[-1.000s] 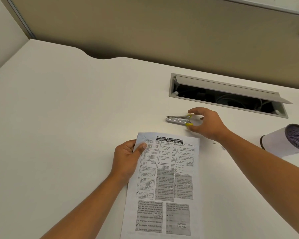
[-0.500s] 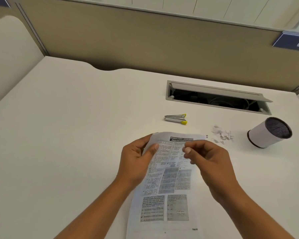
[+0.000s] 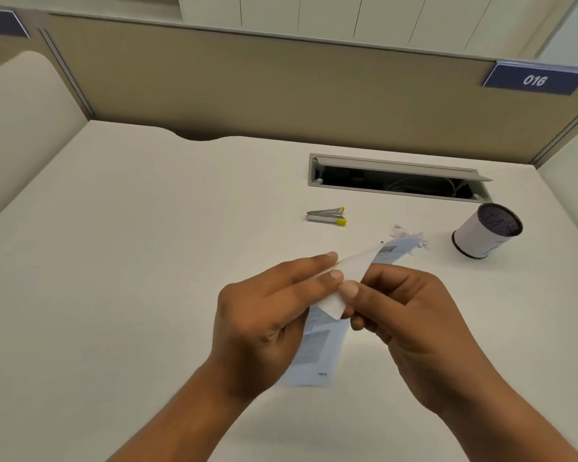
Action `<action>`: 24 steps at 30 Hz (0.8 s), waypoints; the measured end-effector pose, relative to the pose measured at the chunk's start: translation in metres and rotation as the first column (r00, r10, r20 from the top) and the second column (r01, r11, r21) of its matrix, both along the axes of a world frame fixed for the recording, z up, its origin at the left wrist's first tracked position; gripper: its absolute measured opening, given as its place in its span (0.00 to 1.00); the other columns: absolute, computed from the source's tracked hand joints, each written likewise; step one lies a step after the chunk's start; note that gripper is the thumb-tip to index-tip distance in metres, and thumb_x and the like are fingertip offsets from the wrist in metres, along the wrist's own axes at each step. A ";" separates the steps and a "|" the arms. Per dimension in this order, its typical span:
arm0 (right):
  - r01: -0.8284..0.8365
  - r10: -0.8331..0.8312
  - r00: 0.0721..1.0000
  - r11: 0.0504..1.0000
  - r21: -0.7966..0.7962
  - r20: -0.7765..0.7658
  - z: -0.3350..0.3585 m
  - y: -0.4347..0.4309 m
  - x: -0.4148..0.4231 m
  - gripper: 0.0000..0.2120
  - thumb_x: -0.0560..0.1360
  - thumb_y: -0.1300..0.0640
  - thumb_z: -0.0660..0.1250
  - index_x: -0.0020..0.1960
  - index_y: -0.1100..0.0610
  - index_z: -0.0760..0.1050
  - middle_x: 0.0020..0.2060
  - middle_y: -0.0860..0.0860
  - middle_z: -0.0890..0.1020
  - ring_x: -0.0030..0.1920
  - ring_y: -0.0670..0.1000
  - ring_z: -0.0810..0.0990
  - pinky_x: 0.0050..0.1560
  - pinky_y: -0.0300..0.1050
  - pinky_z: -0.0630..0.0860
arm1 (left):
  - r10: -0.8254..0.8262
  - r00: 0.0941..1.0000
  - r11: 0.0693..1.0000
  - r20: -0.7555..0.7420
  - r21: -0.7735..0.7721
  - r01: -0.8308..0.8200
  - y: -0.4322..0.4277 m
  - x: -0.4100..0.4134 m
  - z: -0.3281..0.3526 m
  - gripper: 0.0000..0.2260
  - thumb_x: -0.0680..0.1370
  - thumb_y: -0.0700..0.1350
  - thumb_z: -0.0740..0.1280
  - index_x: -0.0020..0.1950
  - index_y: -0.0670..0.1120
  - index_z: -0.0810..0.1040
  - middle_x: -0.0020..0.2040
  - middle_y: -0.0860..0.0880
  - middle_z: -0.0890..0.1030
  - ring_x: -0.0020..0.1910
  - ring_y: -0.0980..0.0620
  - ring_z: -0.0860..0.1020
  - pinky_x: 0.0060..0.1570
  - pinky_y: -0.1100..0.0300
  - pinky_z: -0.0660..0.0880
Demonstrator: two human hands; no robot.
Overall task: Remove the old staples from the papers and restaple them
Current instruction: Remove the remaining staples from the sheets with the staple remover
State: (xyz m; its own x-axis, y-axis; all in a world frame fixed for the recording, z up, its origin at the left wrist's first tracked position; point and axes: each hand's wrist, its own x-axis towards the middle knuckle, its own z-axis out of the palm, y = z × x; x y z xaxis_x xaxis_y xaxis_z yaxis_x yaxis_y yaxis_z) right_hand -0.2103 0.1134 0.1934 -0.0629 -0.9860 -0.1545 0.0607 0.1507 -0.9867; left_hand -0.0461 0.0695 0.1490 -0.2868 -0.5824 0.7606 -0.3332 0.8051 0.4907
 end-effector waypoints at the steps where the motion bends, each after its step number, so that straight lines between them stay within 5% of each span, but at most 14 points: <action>1: -0.010 0.010 1.000 1.000 -0.011 0.009 0.003 0.003 0.001 0.08 0.68 0.54 0.72 0.40 0.59 0.85 0.32 0.53 0.83 0.32 0.46 0.77 0.36 0.39 0.74 | 0.020 1.000 0.999 0.003 -0.026 -0.020 0.003 0.001 0.003 0.09 0.80 0.40 0.65 0.55 0.40 0.82 0.57 0.44 0.83 0.56 0.51 0.83 0.54 0.62 0.80; 8: 0.015 -0.014 1.000 0.997 -0.081 0.009 0.015 0.012 0.009 0.07 0.68 0.58 0.68 0.40 0.56 0.85 0.30 0.49 0.83 0.30 0.46 0.75 0.34 0.37 0.73 | 0.050 0.998 0.997 0.025 -0.067 -0.048 0.018 0.003 0.021 0.08 0.80 0.40 0.65 0.57 0.40 0.80 0.57 0.46 0.81 0.55 0.52 0.82 0.55 0.62 0.79; 13: 0.056 -0.050 0.997 0.992 -0.115 0.052 0.019 0.014 0.007 0.03 0.70 0.58 0.73 0.39 0.58 0.84 0.30 0.51 0.81 0.31 0.47 0.73 0.34 0.35 0.72 | -0.151 0.988 0.958 -0.018 0.243 0.151 0.020 0.010 0.049 0.12 0.73 0.42 0.71 0.56 0.42 0.83 0.55 0.48 0.83 0.55 0.53 0.82 0.53 0.61 0.78; 18: 0.042 -0.037 0.999 0.981 -0.189 0.029 0.025 0.013 0.002 0.11 0.67 0.47 0.74 0.38 0.56 0.83 0.31 0.49 0.81 0.32 0.47 0.73 0.35 0.35 0.72 | -0.207 0.977 0.900 -0.052 0.382 0.211 0.013 0.013 0.076 0.04 0.76 0.39 0.71 0.46 0.44 0.86 0.45 0.51 0.84 0.45 0.51 0.83 0.40 0.60 0.79; 24: 0.004 -0.009 1.000 0.968 -0.250 -0.019 0.036 0.011 -0.005 0.19 0.67 0.40 0.72 0.41 0.57 0.84 0.35 0.52 0.84 0.35 0.50 0.76 0.38 0.39 0.75 | -0.224 0.975 0.902 -0.009 0.377 0.210 0.009 0.010 0.093 0.04 0.74 0.40 0.72 0.48 0.46 0.86 0.44 0.52 0.83 0.42 0.53 0.83 0.38 0.64 0.80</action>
